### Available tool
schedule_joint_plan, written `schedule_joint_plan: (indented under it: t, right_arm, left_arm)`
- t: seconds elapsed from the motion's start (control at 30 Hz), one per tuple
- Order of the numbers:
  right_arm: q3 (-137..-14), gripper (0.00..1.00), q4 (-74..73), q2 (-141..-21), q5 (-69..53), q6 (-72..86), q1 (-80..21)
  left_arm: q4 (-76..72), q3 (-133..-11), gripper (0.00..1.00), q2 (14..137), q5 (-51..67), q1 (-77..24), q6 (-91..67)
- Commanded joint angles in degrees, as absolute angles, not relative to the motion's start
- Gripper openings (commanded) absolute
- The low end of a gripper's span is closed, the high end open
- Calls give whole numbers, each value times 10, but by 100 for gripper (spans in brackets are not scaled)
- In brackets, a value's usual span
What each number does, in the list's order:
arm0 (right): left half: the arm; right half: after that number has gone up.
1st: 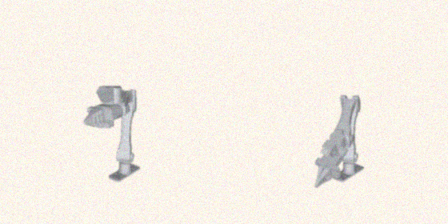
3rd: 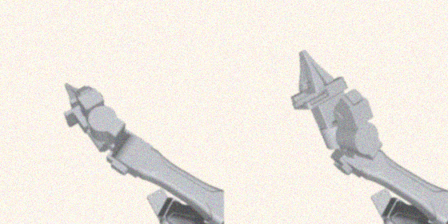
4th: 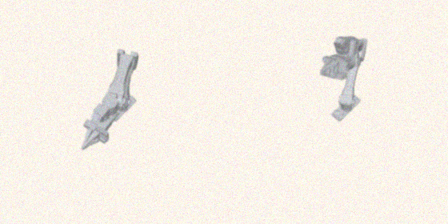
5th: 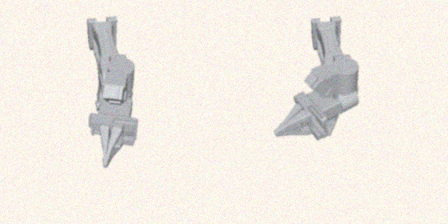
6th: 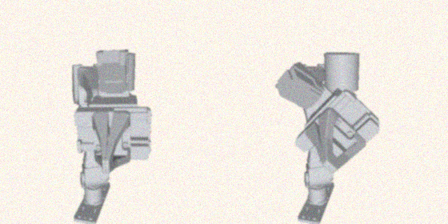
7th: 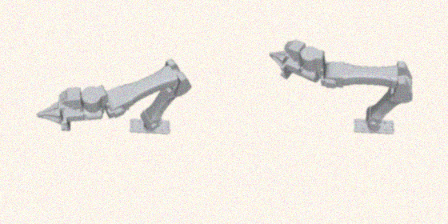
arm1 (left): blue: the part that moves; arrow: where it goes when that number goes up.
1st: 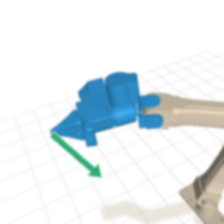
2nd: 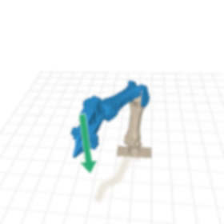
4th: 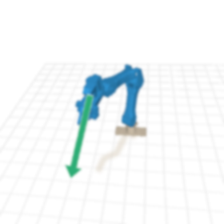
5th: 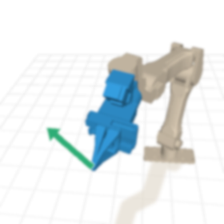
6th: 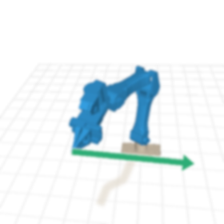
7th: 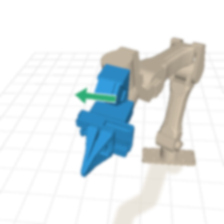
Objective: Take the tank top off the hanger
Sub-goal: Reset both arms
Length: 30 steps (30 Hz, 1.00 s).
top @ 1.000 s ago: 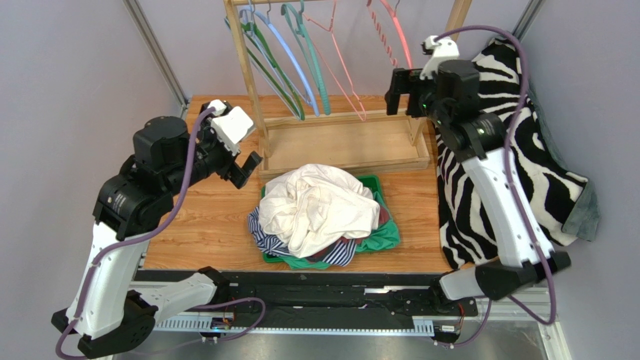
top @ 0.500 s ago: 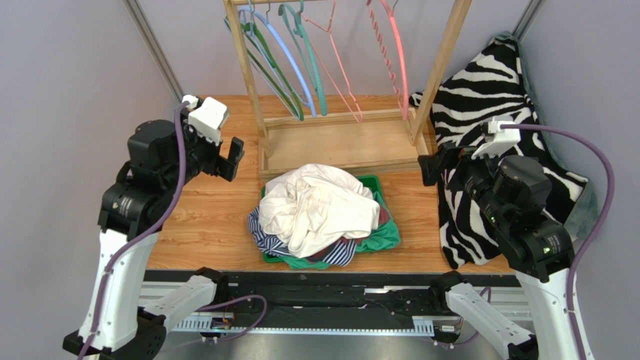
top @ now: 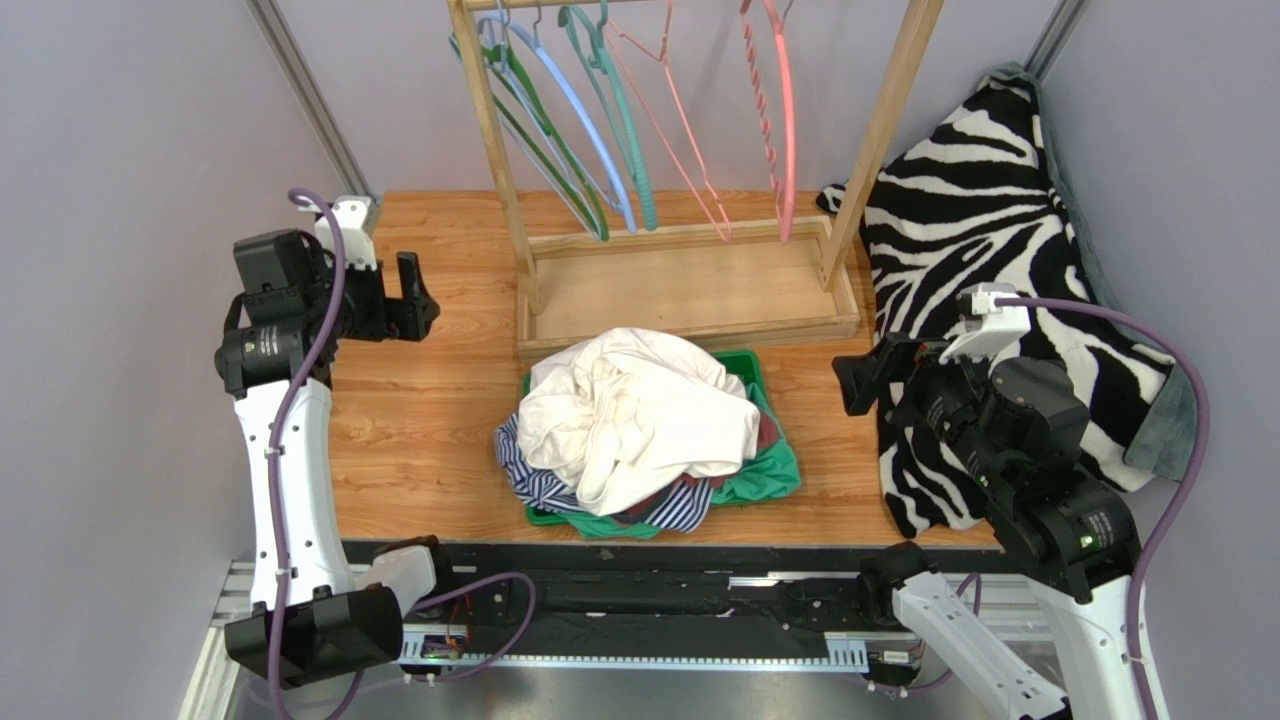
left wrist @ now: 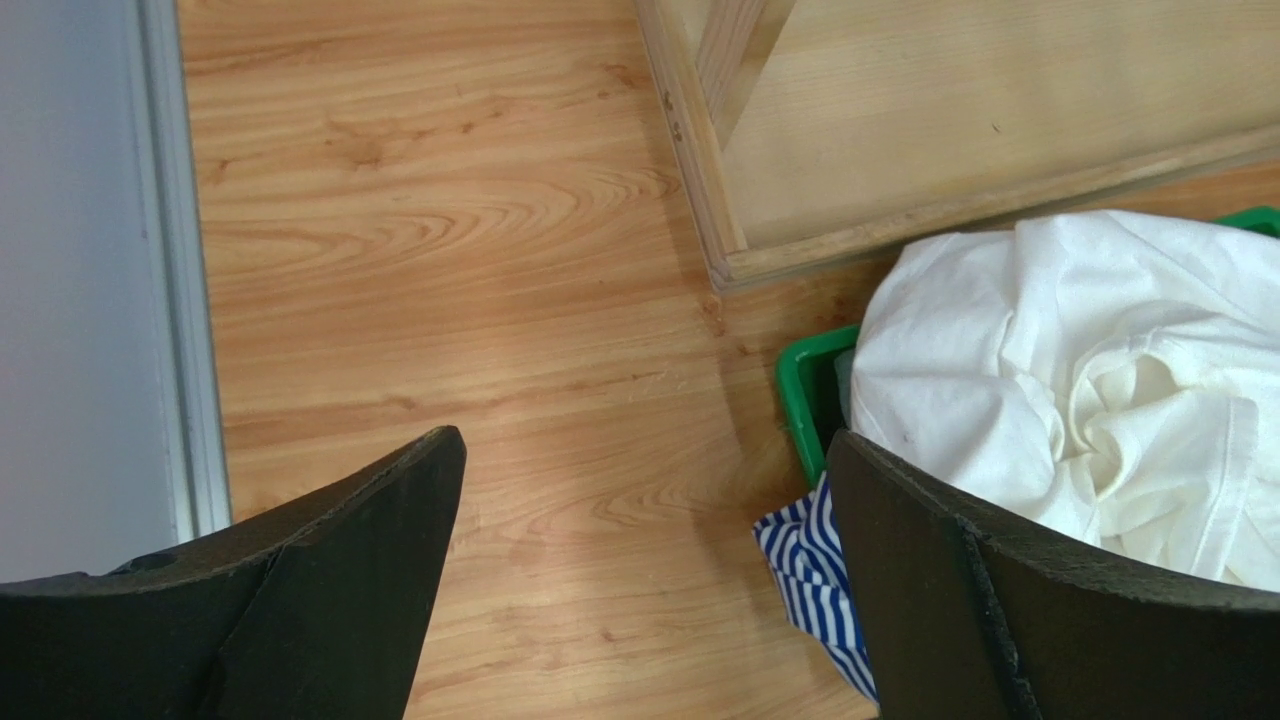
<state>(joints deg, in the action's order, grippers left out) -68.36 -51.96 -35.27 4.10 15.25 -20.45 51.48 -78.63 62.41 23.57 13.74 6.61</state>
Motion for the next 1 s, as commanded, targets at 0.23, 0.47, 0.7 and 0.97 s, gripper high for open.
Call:
schedule_joint_plan:
  t: [0.23, 0.47, 0.7, 0.97]
  right_arm:
    - [-659, 100, -476, -380, 8, 183, -206]
    - [-672, 100, -478, -412, 9, 175, -206]
    - [-679, 100, -486, -436, 72, 160, -206]
    - [-654, 100, -462, -452, 65, 160, -206]
  left_arm:
    - [454, -697, 99, 597, 287, 155, 33]
    - [400, -638, 99, 632, 264, 164, 23]
    - [397, -637, 99, 654, 276, 204, 52]
    - [395, -628, 99, 621, 287, 206, 83]
